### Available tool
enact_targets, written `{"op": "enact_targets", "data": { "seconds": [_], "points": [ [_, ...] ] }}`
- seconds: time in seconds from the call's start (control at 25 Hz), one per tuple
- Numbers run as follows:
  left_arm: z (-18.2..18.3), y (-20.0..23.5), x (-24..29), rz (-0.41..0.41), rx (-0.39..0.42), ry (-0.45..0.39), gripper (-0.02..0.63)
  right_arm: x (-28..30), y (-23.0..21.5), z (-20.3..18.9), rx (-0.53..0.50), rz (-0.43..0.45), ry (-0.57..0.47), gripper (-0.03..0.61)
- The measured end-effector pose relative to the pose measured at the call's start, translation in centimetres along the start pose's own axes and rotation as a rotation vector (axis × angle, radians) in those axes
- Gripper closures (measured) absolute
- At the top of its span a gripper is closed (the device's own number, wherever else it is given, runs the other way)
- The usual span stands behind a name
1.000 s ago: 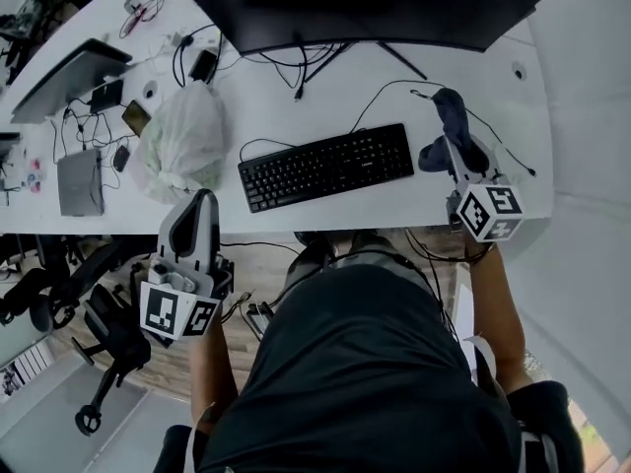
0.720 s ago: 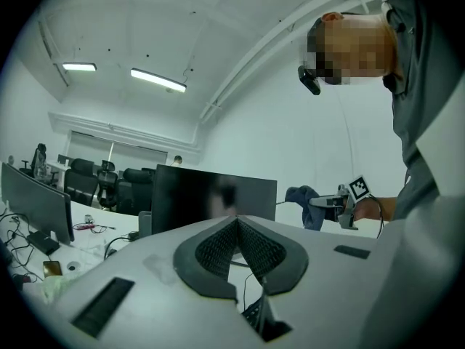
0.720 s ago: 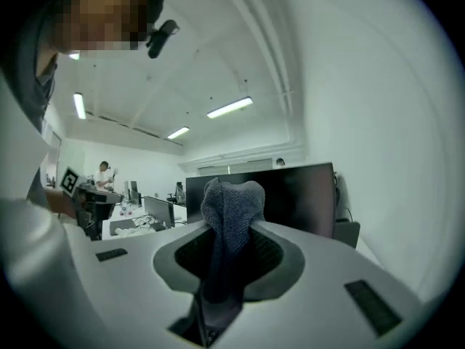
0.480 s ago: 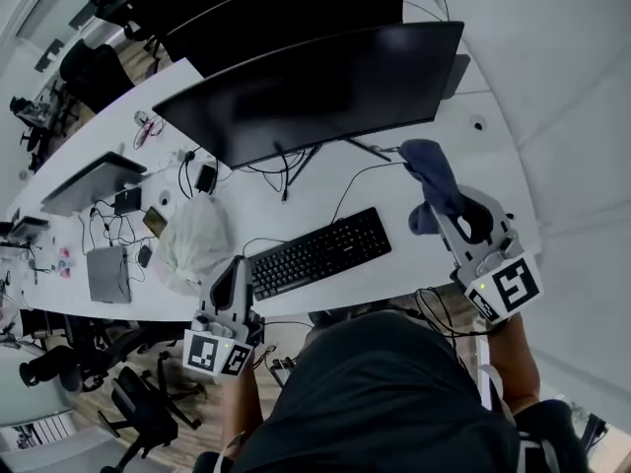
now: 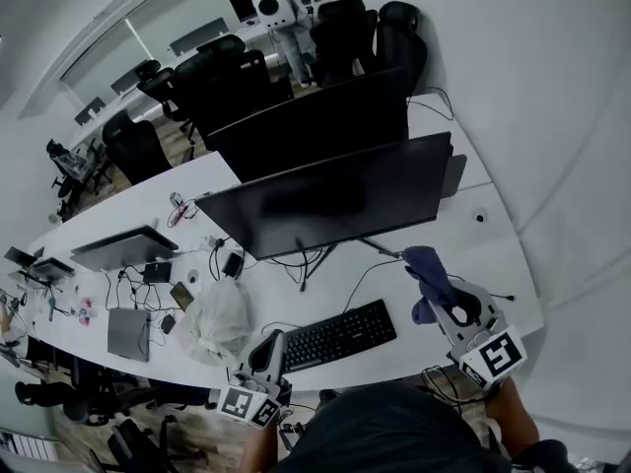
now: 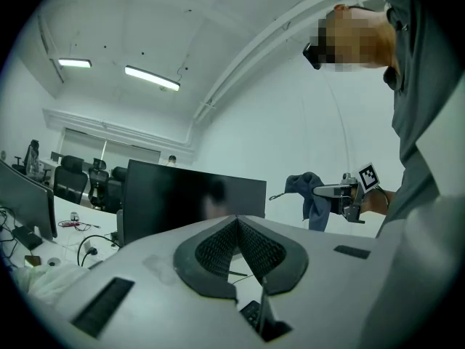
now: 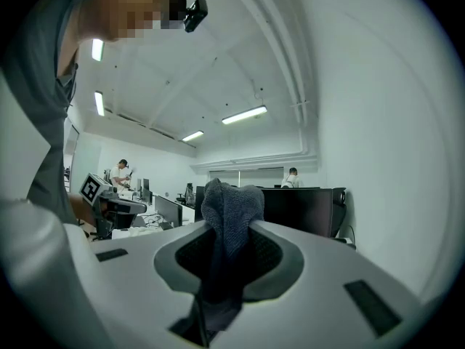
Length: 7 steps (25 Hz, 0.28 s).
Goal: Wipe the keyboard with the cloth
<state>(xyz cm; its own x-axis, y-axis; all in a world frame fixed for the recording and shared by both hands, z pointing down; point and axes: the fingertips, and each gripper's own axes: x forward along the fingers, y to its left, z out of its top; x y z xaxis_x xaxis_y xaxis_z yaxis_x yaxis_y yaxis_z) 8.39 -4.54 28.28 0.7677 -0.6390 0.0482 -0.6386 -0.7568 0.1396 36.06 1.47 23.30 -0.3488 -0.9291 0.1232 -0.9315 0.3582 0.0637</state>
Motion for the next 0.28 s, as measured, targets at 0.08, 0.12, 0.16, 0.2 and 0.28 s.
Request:
{"op": "enact_targets", "data": {
  "seconds": [0.08, 0.12, 0.16, 0.2, 0.28],
  "points": [
    [-0.2, -0.5, 0.0, -0.007, -0.002, 0.011, 0.609, -0.2, 0.1, 0.0, 0.002, 0.002, 0.002, 0.499],
    [-0.2, -0.8, -0.1, -0.012, -0.004, 0.017, 0.609, -0.5, 0.3, -0.1, 0.006, 0.002, 0.005, 0.499],
    [-0.3, -1.3, -0.3, -0.018, -0.005, 0.022, 0.609, -0.8, 0.5, -0.1, 0.011, 0.002, 0.008, 0.499],
    [-0.3, -1.7, -0.5, -0.025, -0.007, 0.026, 0.609, -1.1, 0.7, -0.2, 0.017, 0.002, 0.011, 0.499],
    [-0.3, -2.6, -0.8, -0.040, -0.010, 0.034, 0.609, -1.9, 1.1, -0.5, 0.028, -0.001, 0.021, 0.499]
  ]
}}
